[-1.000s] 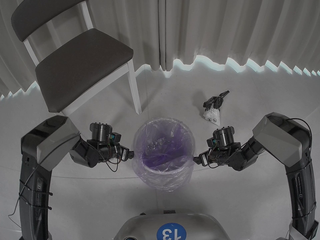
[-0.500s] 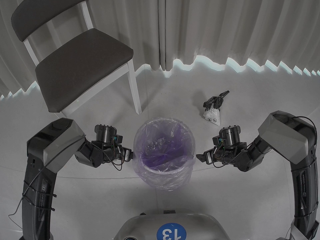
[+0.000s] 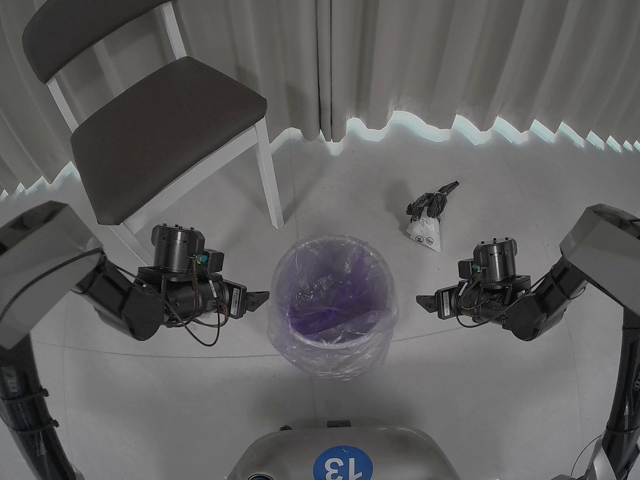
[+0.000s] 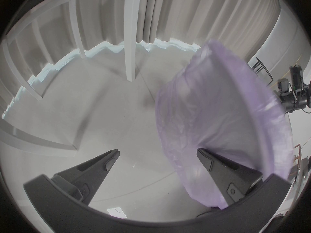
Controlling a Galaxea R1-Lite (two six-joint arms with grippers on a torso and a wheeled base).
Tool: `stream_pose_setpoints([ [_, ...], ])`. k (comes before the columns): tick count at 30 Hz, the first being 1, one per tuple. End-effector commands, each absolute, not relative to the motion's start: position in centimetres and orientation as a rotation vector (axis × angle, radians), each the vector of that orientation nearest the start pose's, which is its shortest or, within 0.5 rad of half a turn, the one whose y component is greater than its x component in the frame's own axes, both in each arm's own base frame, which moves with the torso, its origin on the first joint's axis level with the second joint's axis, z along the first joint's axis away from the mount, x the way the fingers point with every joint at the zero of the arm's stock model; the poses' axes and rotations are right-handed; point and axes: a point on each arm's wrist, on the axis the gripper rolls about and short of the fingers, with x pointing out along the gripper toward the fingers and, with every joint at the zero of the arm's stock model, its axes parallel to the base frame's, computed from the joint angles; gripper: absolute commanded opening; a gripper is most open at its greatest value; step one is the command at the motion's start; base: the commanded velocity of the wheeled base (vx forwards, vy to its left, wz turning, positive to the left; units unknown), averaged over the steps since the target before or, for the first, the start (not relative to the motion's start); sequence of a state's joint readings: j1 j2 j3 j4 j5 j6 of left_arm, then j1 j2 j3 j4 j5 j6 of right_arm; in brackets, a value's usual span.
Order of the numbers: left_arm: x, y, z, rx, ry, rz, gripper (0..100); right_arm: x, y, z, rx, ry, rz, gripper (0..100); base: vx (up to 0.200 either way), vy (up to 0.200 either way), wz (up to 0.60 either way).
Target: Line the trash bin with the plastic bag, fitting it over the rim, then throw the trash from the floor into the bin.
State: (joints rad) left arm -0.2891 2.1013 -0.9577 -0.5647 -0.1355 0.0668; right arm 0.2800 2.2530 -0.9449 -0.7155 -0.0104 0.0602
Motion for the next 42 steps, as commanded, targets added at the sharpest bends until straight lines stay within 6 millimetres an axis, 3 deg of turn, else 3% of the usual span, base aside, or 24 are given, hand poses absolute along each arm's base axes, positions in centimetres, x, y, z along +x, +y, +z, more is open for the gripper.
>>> stream_pose_setpoints([
  [1,30.8,-11.2,13.5,0.097,0.411,-0.421,100,34.8,9.8,7.3,0.022,0.502,0.207,100,0.0,0.0,0.0],
  [9,26.1,-9.7,18.2,0.087,0.259,-0.428,100,29.8,9.0,11.3,0.024,0.436,0.183,100,0.0,0.0,0.0],
  [14,22.5,-9.8,19.8,0.09,0.187,-0.472,100,26.3,8.0,13.4,0.085,0.388,0.175,100,0.0,0.0,0.0],
  [21,21.8,-9.8,20.1,0.154,0.113,-0.46,100,23.0,7.0,14.9,0.11,0.338,0.163,100,0.0,0.0,0.0],
  [26,22.1,-10.0,20.6,0.154,0.053,-0.458,100,22.4,6.8,14.6,0.157,0.349,0.132,100,0.0,0.0,0.0],
  [31,21.6,-9.9,19.6,0.153,0.076,-0.463,100,21.2,6.5,13.3,0.167,0.349,0.133,100,0.12,0.0,0.0],
  [42,20.9,-9.6,20.7,0.14,-0.011,-0.427,100,22.1,6.7,12.2,0.173,0.347,0.13,100,0.2,0.0,0.0],
])
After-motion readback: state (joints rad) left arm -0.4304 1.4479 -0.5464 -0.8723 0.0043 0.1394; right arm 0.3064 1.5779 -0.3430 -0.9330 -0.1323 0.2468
